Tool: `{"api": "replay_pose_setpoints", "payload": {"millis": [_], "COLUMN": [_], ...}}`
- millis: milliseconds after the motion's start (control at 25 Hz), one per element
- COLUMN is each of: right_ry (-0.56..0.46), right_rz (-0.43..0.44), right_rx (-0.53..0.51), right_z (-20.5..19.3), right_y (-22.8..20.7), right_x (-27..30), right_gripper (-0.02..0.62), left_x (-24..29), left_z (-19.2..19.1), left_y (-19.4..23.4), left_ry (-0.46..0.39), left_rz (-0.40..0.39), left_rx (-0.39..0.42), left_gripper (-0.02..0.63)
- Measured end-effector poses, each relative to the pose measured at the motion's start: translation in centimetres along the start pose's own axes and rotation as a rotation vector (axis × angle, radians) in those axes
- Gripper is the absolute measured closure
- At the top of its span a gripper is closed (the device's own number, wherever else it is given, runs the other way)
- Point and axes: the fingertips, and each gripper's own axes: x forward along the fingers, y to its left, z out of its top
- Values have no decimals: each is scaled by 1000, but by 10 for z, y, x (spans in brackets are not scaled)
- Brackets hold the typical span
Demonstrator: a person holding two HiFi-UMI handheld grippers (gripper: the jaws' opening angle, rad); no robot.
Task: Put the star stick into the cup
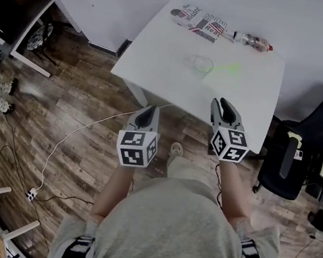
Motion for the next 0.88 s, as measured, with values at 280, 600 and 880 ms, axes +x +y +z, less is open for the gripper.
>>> {"api": "replay_pose_setpoints", "payload": {"millis": [280, 600, 880], "right_ry": [-29, -56, -82], "right_rz": [1, 24, 42], "right_rx": [-1, -38, -54], "right_z": [-12, -24, -30], "right_y": [38, 80, 106], "right_x": [-58, -120, -164], "right_gripper": [532, 574, 598], "left_x": [-51, -104, -141], "left_z": [-29, -55, -74], "left_y": [-4, -16, -29], "left_ry": [-4, -29, -48], "left_rz": [-4, -15, -23], "left_rx": [-12, -4, -3], "left_gripper": [598, 598, 598]}}
